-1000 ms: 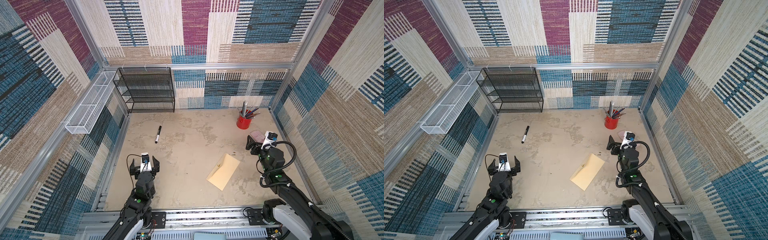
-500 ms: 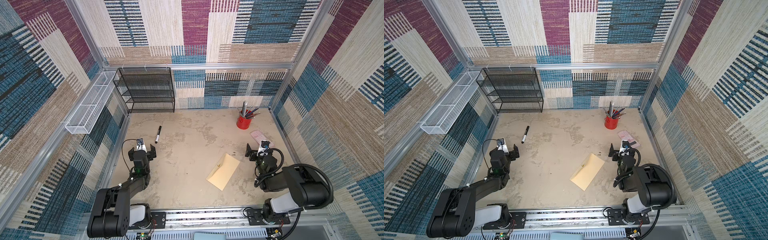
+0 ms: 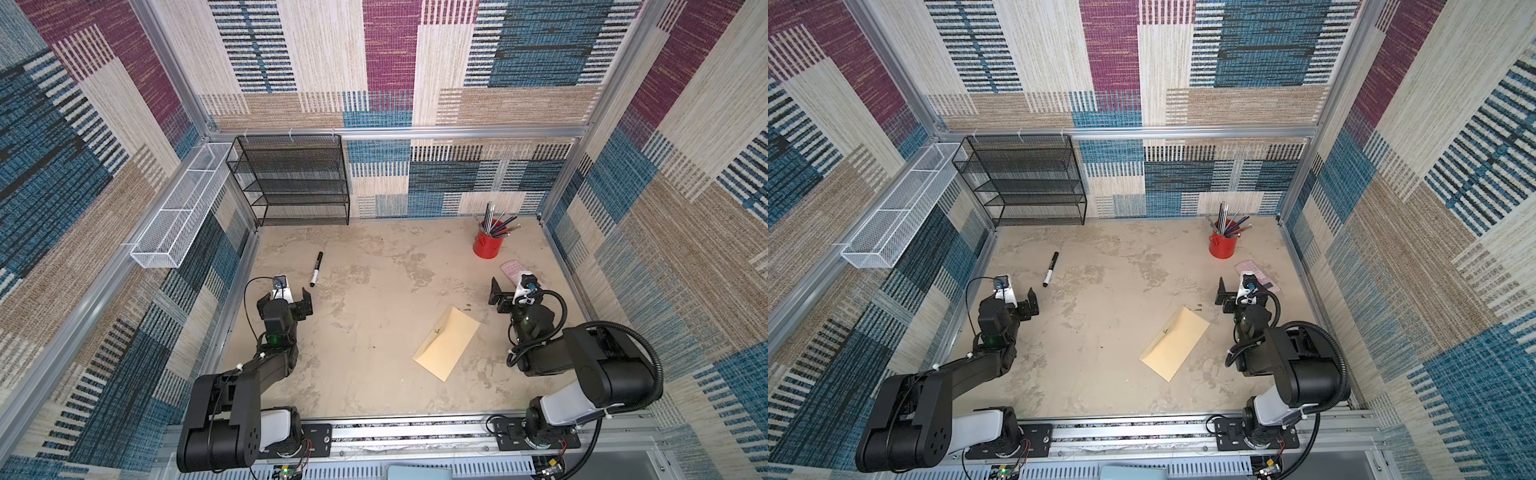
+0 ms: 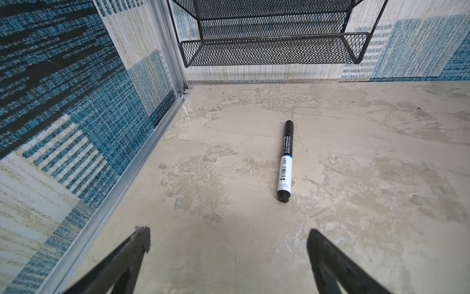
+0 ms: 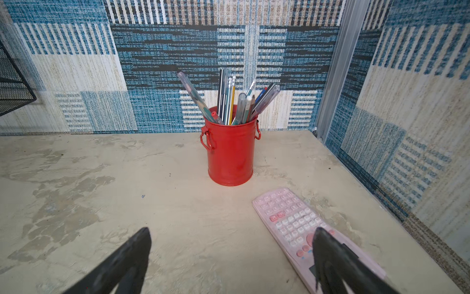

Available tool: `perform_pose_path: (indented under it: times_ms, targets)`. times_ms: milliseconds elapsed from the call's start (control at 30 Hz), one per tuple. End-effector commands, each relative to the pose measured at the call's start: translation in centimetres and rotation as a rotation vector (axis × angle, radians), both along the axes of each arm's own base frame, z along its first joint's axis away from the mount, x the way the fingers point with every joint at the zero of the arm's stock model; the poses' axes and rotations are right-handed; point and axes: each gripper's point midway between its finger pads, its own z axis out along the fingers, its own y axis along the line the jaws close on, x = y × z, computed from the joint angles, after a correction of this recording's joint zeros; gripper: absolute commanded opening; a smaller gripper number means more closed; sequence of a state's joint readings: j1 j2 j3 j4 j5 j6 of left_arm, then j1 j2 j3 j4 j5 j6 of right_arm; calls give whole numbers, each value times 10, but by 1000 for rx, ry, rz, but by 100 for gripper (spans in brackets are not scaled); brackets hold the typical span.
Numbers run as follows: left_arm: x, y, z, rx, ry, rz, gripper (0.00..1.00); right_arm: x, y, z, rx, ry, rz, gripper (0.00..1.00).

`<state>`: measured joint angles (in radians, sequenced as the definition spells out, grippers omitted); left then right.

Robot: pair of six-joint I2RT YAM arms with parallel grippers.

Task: Fold the letter paper in half and place it into the envelope
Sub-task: Reset both arms

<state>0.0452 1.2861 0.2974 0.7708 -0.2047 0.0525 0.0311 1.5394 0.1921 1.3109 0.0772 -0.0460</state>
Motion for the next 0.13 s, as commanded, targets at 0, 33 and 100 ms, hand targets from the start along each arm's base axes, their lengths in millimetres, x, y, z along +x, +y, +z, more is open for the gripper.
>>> perform_pose_path:
  times_ms: [0,33,100]
  targets:
    - [3,0,6,10,-20,-6,99,-1,3,4,-1,-19,22,99]
    - [3,0,6,10,-20,-6,99,-6,10,6,-18,-36,63,99]
    - [3,0,6,9,-18,-4,99,-9,15,8,-28,-46,92,99]
